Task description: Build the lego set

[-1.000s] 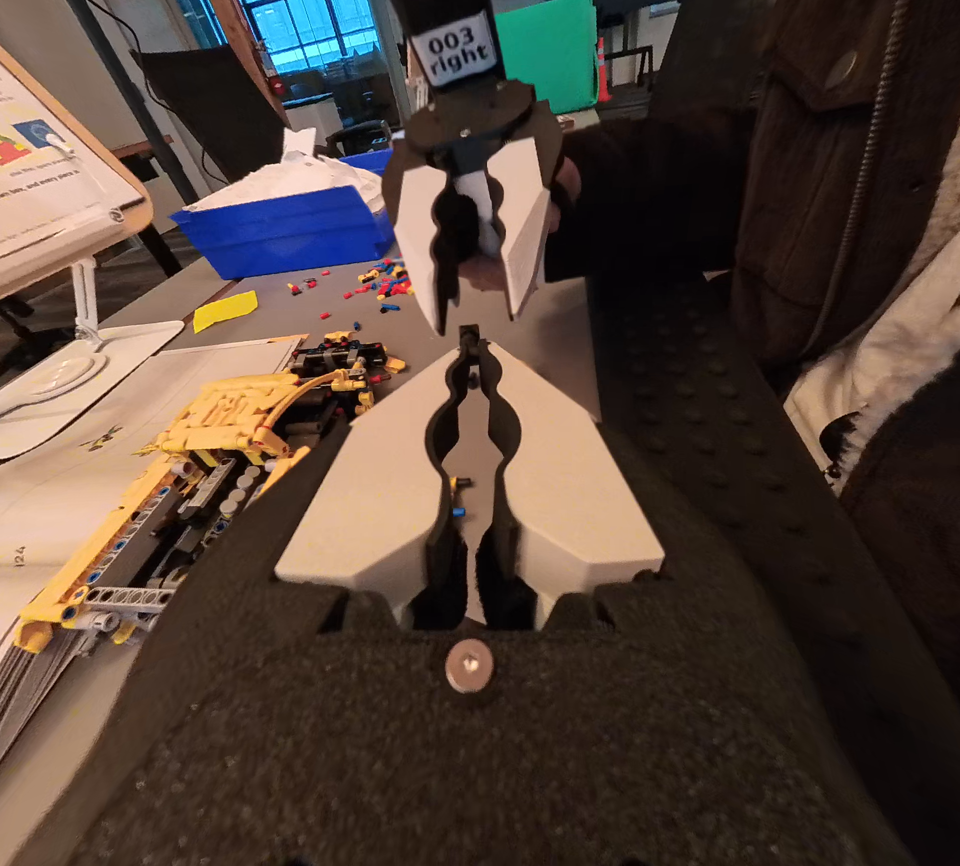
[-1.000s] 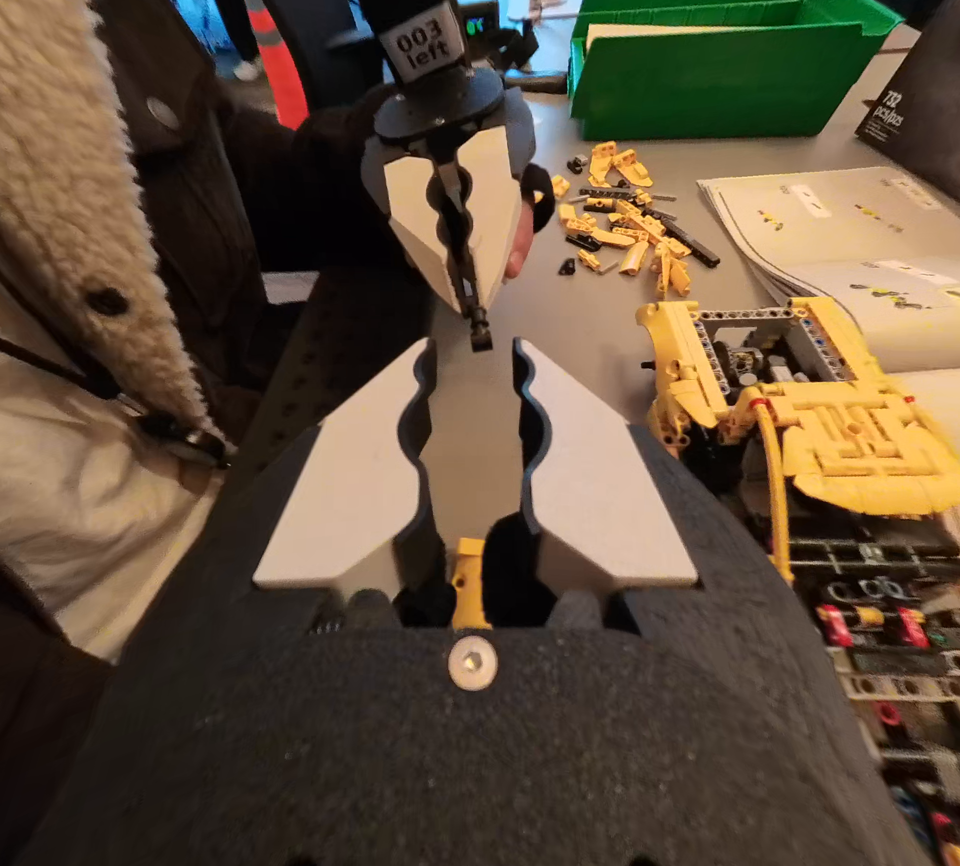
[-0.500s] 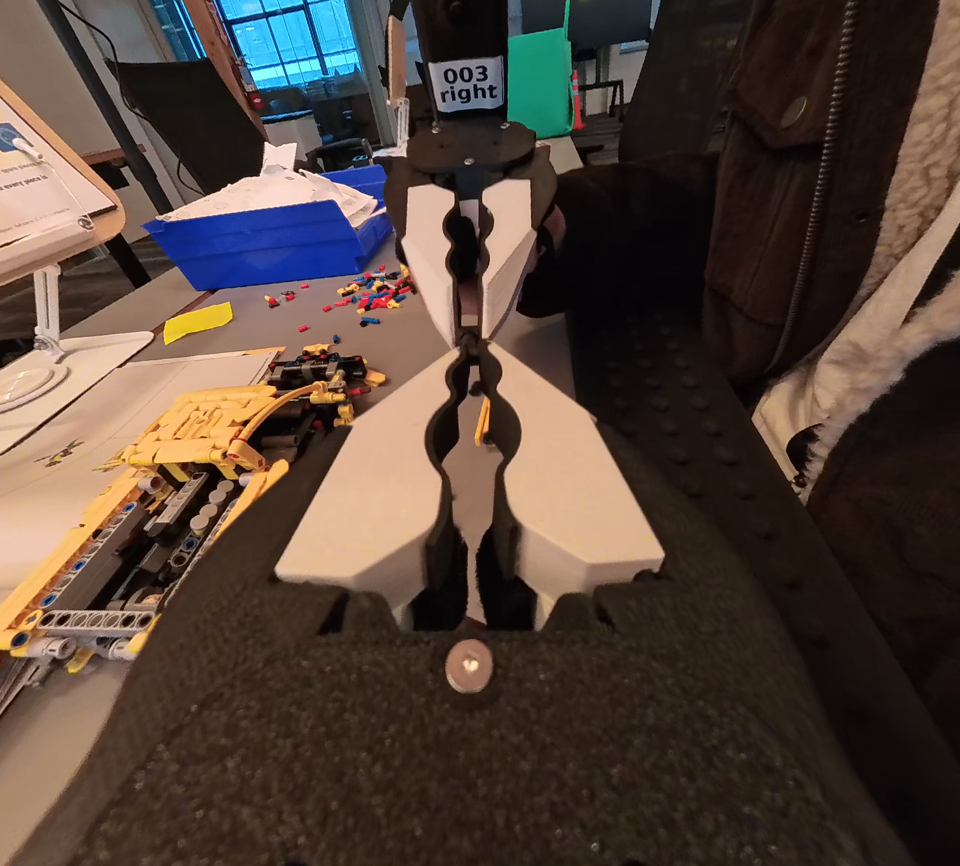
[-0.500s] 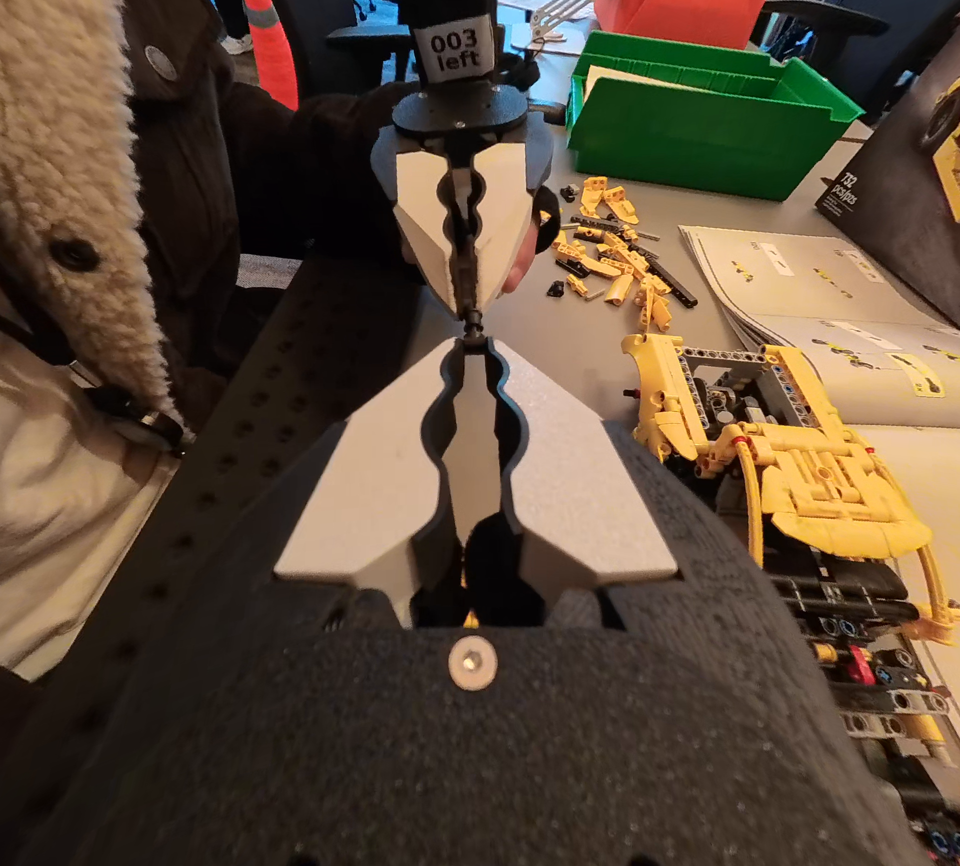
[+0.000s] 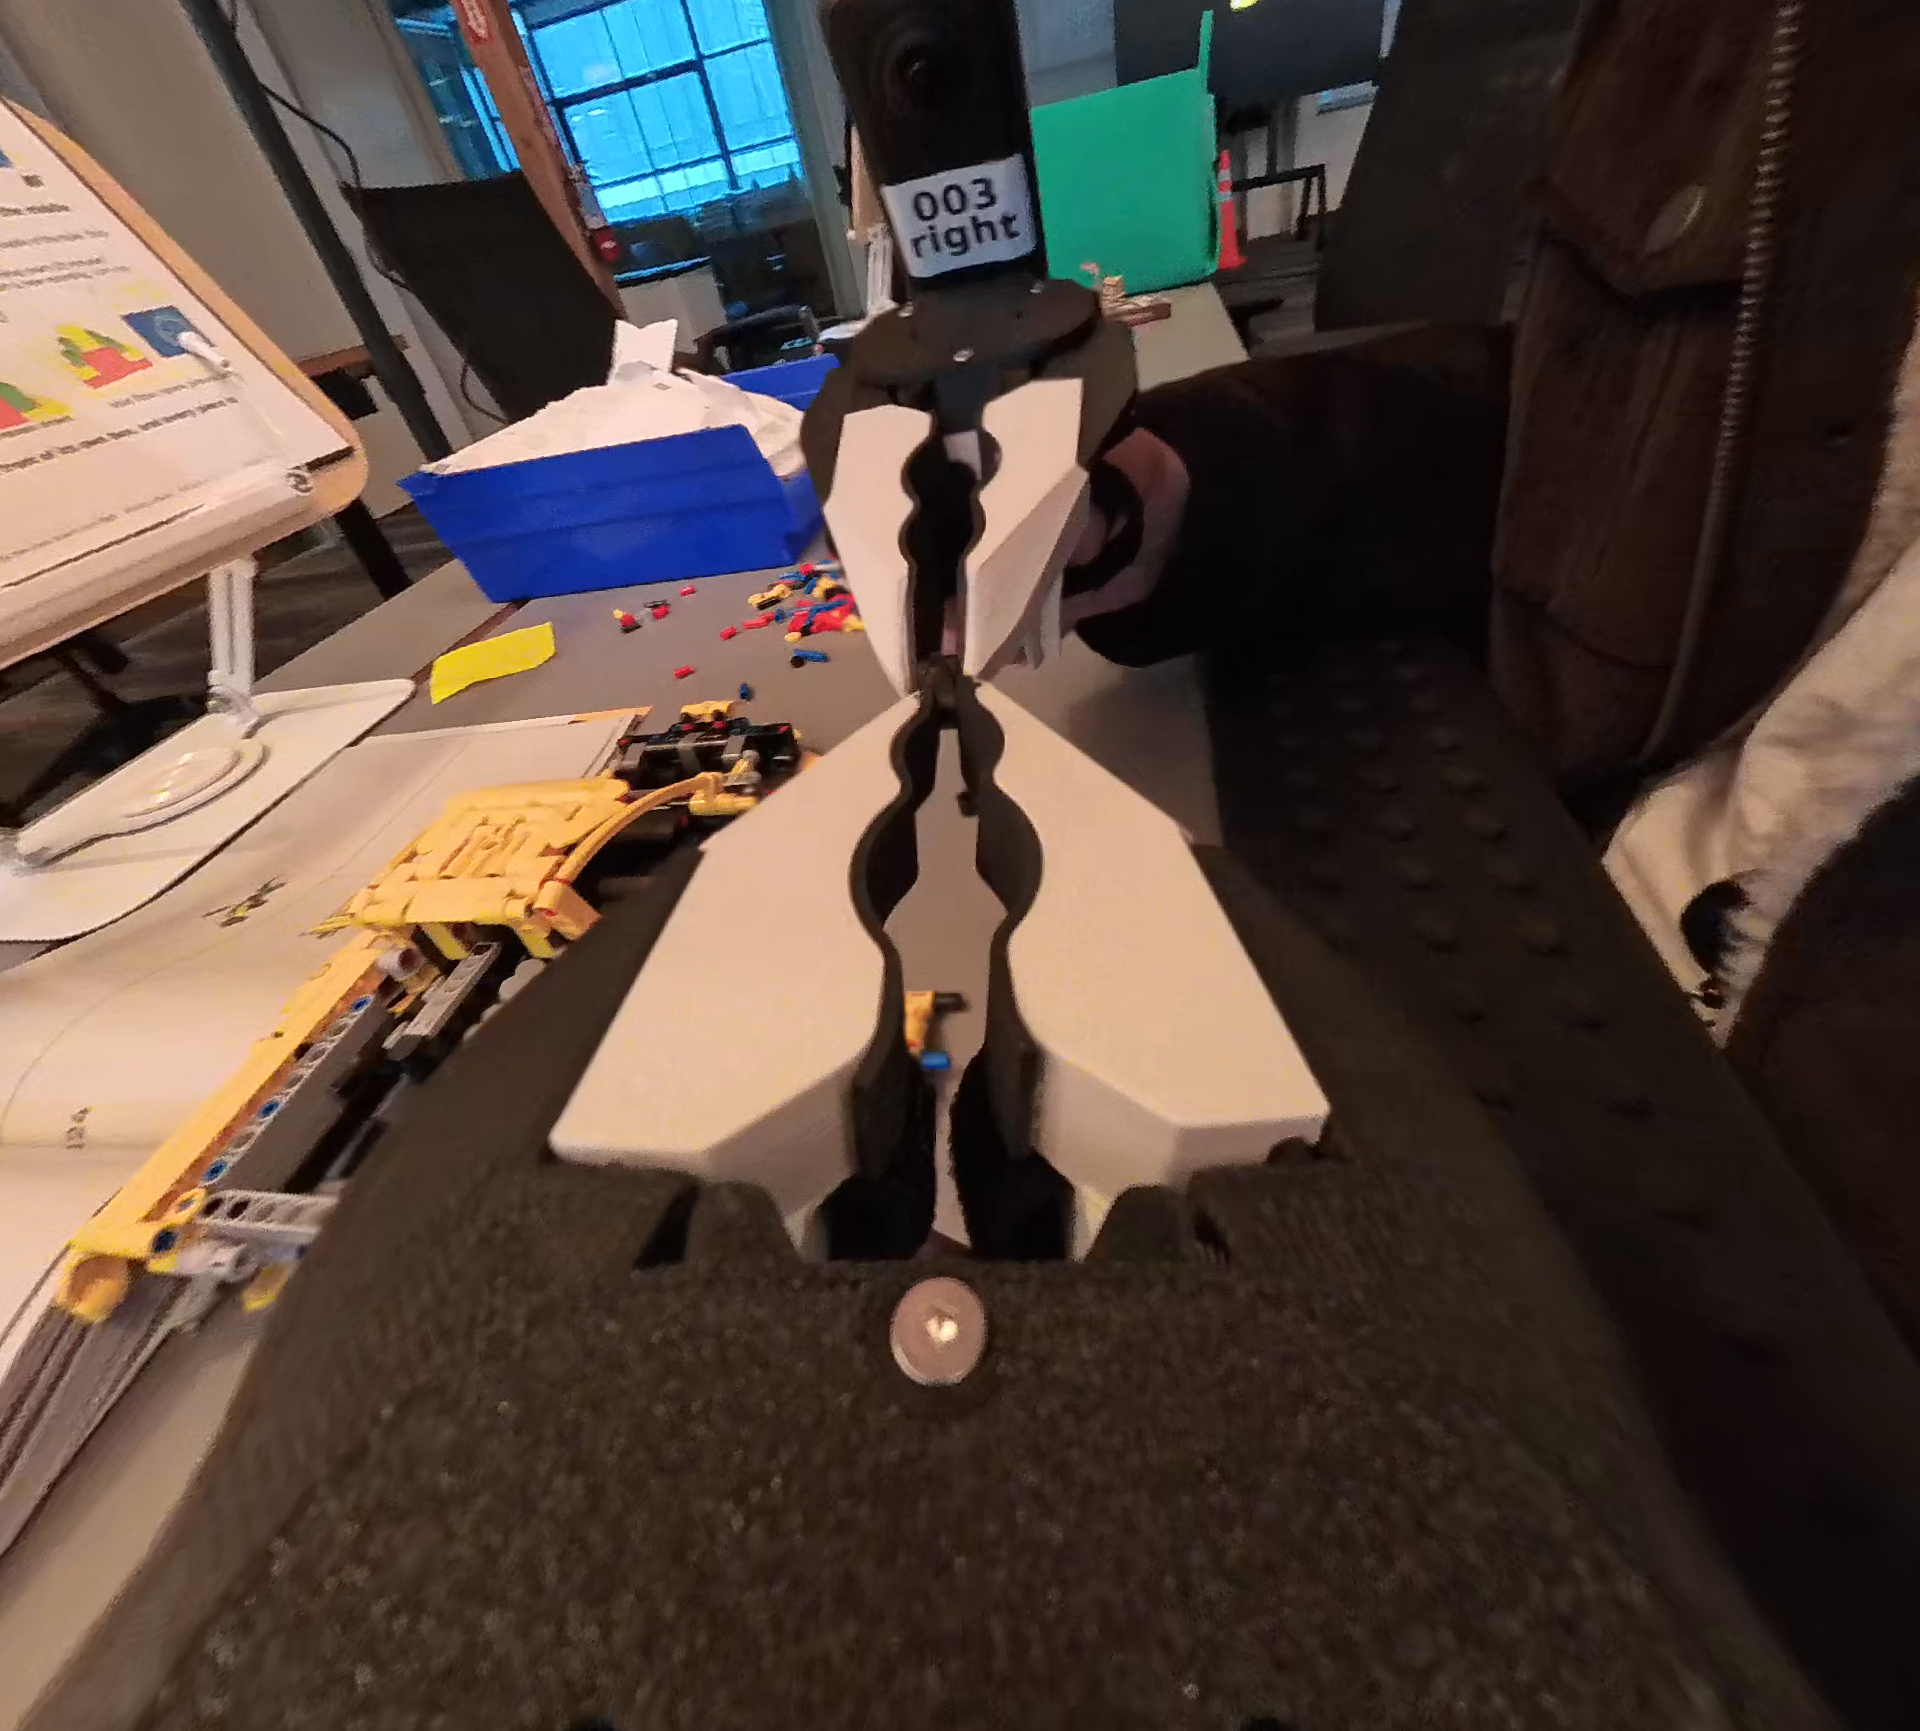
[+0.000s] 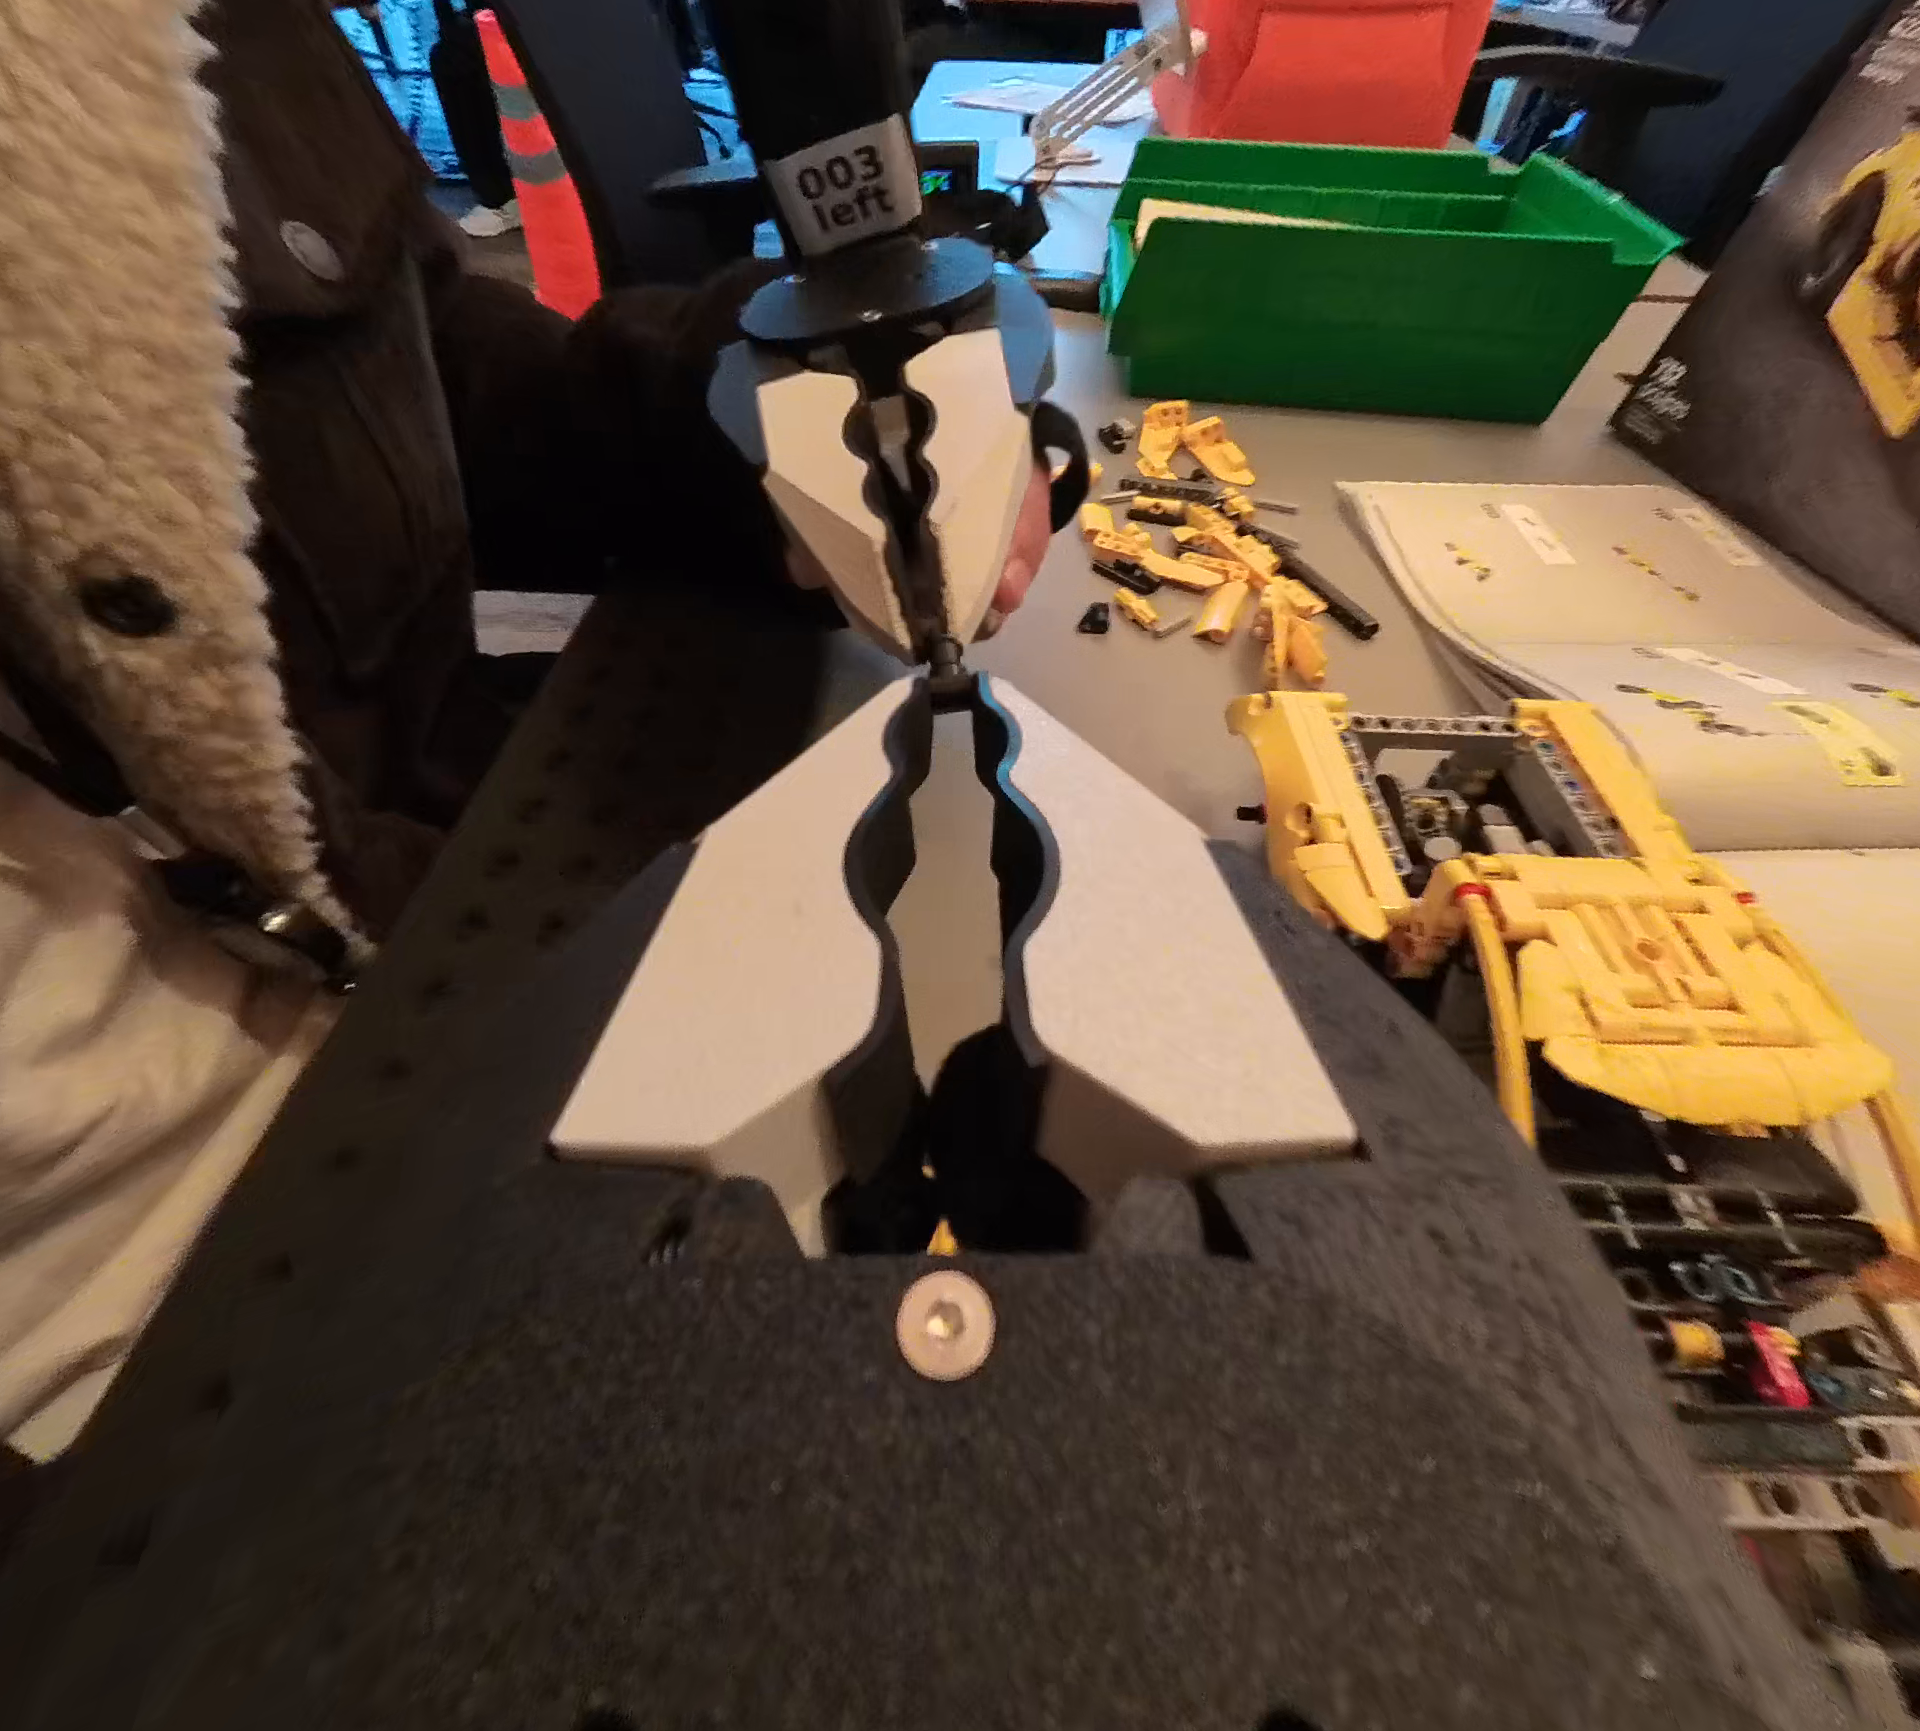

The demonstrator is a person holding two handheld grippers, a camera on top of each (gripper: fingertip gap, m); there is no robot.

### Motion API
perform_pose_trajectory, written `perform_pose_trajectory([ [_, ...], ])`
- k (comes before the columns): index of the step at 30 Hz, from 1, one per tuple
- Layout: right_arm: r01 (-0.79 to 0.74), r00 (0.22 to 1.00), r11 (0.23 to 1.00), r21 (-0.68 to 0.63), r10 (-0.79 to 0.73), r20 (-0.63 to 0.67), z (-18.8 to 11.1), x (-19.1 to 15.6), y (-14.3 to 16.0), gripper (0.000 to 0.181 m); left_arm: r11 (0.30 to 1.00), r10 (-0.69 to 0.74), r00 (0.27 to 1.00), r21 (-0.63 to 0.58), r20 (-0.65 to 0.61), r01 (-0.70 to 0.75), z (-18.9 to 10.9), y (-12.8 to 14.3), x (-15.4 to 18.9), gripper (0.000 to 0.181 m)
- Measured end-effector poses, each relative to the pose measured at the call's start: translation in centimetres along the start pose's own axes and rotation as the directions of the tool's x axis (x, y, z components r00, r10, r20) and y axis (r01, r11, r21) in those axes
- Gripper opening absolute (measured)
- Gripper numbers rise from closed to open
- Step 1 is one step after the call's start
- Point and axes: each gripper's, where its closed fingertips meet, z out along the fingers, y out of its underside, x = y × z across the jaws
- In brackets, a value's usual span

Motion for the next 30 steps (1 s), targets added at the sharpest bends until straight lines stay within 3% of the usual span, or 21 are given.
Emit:
perform_pose_trajectory([
  [4,0.139,0.986,0.99,0.015,-0.138,-0.089,0.0,1.1,-0.8,0.007,0.994,-0.105,0.994,0.019,0.037,0.104,-0.5,-0.5,-1.4,0.005],
  [8,0.164,0.979,0.985,0.049,-0.156,-0.134,-0.5,1.9,-1.5,0.007,0.98,-0.194,0.98,0.039,0.039,0.193,-1.0,-0.8,-2.0,0.014],
  [15,0.222,0.96,0.975,-0.02,-0.222,-0.173,0.1,2.3,-0.7,0.007,0.983,-0.18,0.979,-0.028,0.091,0.184,-0.5,0.4,-2.5,0.013],
  [21,0.194,0.971,0.981,-0.01,-0.194,-0.143,0.2,2.0,-0.6,0.007,0.995,-0.087,0.991,-0.038,0.098,0.091,-0.4,0.4,-2.0,0.0],
  [30,0.147,0.985,0.989,-0.017,-0.148,-0.089,0.2,1.5,0.1,0.007,0.996,-0.066,0.993,-0.057,0.094,0.071,-0.3,0.8,-1.8,0.01],
])
